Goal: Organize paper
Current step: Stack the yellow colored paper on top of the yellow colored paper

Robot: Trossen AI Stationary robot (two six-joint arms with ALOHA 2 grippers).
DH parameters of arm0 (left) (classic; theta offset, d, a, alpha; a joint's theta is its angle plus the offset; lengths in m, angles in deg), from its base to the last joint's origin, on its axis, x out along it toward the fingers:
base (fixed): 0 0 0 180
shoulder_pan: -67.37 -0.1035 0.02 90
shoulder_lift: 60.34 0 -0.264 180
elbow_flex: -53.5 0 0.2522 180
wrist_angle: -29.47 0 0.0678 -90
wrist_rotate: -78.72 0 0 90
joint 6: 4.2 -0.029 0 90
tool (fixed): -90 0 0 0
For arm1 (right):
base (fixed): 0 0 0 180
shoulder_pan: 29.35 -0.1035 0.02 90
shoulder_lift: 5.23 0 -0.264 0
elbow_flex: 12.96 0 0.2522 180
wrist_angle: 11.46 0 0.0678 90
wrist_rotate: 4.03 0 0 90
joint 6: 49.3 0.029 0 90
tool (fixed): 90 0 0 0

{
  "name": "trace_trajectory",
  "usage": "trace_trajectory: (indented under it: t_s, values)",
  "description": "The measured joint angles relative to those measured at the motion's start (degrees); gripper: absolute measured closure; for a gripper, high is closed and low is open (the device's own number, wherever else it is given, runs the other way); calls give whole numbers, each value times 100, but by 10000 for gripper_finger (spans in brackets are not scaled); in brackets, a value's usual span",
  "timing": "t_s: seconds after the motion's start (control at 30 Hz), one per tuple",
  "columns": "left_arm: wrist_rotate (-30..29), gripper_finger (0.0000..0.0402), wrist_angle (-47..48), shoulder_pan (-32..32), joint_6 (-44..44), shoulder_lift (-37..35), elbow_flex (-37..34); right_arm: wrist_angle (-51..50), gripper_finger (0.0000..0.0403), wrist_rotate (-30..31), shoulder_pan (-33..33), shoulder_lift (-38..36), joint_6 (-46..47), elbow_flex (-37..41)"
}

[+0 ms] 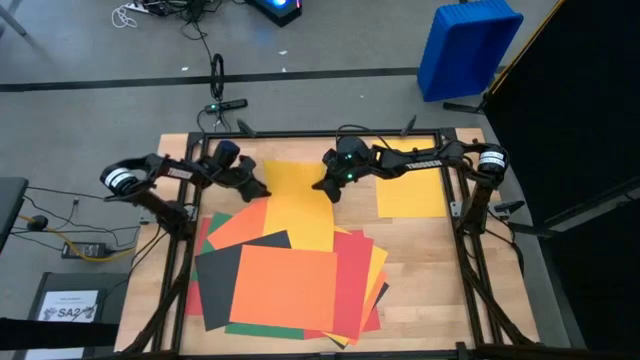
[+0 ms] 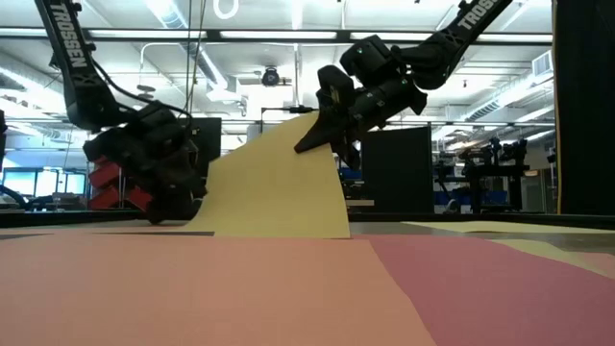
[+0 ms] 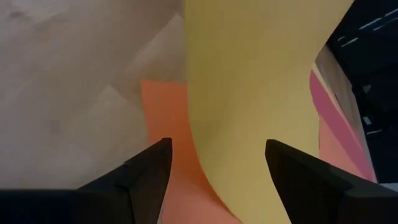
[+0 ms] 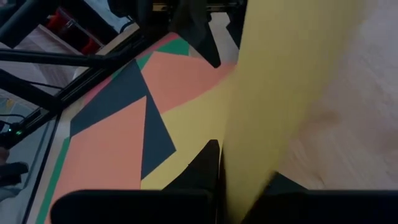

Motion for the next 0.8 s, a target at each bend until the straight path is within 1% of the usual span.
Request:
trace_trajectory:
  t_s: [0.07, 0.2, 0.37, 0.47, 0.53, 0.63, 0.8]
  values:
    - [8, 167, -235, 51, 145, 18, -3, 0, 403, 0, 5, 0, 0, 0]
    - [240, 179, -660, 230, 376, 25, 6, 0, 403, 2, 5, 0, 2, 0]
    - [382, 193, -744, 633, 491, 44, 6, -2, 403, 95, 11, 0, 6, 0]
    - [367, 210, -795, 810, 689, 44, 6, -6, 403, 159, 26, 0, 15, 0]
    - [376, 230, -889, 861, 852, 44, 6, -6, 403, 265, 37, 0, 15, 0]
    - [354, 273, -1079, 839, 1075, 44, 6, -33, 403, 377, 44, 0, 15, 0]
    - [289, 373, -1376, 843, 1426, 41, 8, -92, 403, 415, 59, -2, 48, 0]
